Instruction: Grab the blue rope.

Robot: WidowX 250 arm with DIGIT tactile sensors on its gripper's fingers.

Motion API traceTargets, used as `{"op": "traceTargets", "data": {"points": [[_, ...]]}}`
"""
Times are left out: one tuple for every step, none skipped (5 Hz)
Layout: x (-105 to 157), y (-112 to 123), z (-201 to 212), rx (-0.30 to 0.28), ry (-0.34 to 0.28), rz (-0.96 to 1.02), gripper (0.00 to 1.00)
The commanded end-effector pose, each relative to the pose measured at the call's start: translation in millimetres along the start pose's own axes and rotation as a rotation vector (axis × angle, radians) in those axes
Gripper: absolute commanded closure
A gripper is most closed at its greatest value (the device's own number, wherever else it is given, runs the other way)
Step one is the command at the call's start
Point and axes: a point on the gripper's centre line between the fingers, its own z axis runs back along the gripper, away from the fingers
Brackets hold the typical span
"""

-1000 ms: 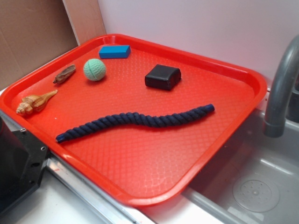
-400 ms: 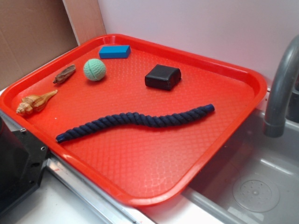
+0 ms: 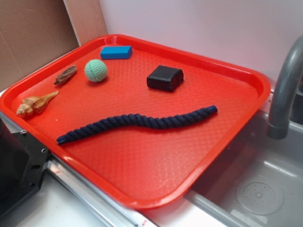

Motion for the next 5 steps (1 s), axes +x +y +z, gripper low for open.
{"op": "traceTargets", "data": {"points": [[4,-69,-57,0.034,0.041,-0.509,0.00],[-7,-69,-90,0.044,0.100,-0.605,0.00],[-14,-34,-131,-0.001,0.162,-0.566,0.00],[-17,-24,-149,0.021,0.216,-0.539,0.00],[-19,-16,-154,0.025,0.230,-0.525,0.03]]}}
